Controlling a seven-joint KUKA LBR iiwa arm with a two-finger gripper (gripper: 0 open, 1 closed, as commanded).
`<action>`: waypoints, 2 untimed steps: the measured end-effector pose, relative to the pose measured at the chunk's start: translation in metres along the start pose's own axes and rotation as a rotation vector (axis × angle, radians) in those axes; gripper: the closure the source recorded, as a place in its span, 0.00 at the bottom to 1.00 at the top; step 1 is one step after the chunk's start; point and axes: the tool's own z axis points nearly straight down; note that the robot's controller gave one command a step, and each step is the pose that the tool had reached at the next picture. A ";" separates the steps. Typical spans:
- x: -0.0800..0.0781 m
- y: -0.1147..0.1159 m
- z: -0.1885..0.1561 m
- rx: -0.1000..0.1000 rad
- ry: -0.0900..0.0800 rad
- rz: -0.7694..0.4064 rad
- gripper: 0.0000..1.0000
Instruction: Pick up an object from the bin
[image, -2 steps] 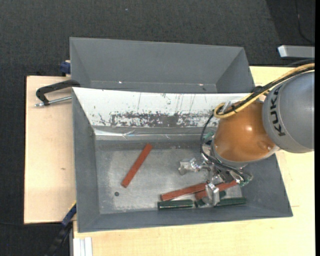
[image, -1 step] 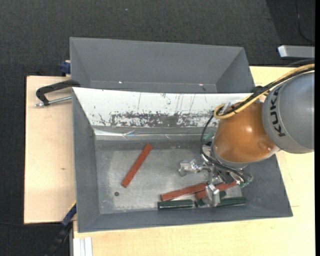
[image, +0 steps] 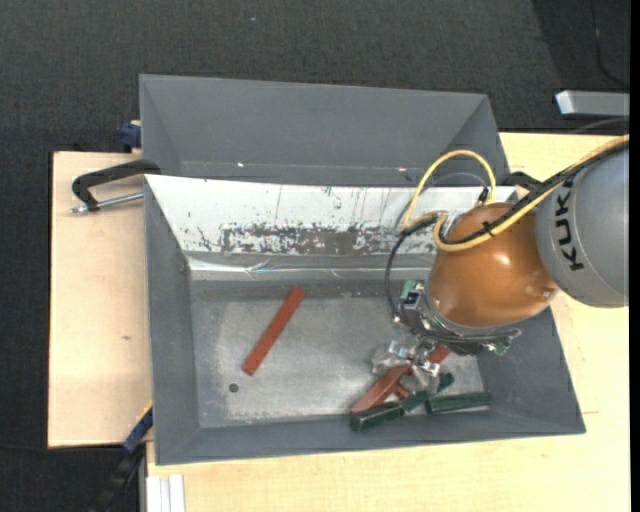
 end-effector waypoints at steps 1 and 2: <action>0.000 0.000 0.000 0.000 0.000 0.000 1.00; 0.003 -0.010 -0.133 -0.009 0.007 0.027 1.00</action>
Offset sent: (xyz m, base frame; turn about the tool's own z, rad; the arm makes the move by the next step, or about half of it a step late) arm 0.0032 -0.0093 0.1320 0.0246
